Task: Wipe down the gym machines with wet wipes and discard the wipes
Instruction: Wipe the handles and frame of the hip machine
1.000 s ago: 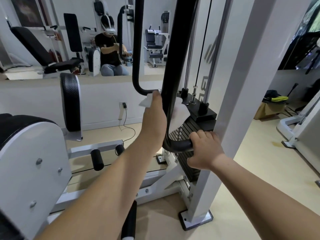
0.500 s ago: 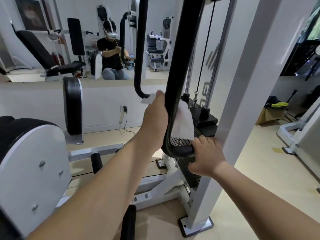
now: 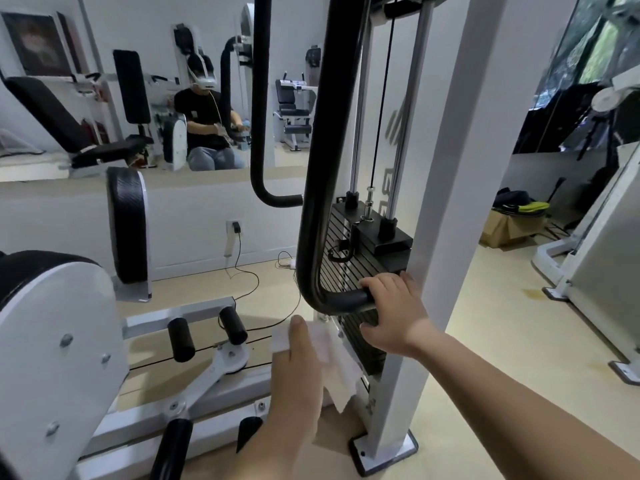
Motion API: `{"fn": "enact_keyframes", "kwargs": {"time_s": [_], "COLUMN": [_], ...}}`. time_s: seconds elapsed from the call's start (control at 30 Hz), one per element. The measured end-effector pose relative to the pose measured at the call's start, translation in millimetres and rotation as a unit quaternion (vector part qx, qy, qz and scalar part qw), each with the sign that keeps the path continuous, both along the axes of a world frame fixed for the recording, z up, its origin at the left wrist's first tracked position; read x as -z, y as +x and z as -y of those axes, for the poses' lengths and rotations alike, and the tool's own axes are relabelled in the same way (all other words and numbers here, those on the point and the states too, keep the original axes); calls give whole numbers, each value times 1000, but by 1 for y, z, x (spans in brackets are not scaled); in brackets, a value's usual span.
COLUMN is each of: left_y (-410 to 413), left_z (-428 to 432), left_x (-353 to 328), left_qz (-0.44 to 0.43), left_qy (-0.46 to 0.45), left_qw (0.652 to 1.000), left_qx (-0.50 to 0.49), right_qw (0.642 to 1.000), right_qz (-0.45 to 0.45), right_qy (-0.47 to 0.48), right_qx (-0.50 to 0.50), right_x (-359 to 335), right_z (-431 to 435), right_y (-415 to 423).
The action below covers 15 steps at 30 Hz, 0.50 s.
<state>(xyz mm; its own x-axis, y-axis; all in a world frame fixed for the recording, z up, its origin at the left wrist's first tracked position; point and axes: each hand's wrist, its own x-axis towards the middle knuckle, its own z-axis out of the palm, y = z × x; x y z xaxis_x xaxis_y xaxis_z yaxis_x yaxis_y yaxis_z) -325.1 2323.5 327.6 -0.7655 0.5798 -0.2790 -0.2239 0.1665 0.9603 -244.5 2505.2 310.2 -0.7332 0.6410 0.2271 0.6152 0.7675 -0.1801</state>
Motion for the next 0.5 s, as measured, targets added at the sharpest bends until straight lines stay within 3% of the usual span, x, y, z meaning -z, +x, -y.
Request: {"fn": "enact_keyframes", "kwargs": {"time_s": [0.07, 0.13, 0.2, 0.27, 0.3, 0.37, 0.5], "left_y": [3, 6, 3, -1, -1, -1, 5], "left_z": [2, 5, -6, -37, -52, -74, -91], "left_x": [-20, -35, -38, -31, -28, -18, 19], "left_qz": [-94, -281, -505, -727, -746, -713, -727], "left_qy": [72, 132, 123, -15, -104, -237, -313], "left_qw": [993, 948, 851, 678, 638, 618, 563], "left_qx": [13, 65, 82, 112, 159, 233, 237], "right_qw": [992, 959, 919, 874, 852, 828, 834], "right_qz": [-122, -278, -362, -416, -436, -446, -419], "right_qy": [-30, -40, -41, -84, -127, -202, -235], "right_qx": [-27, 29, 147, 238, 261, 272, 273], "right_x": [4, 5, -2, -15, -21, -30, -29], "right_z": [2, 6, 5, -5, -11, -24, -48], "right_y": [18, 38, 51, 55, 56, 55, 44]}}
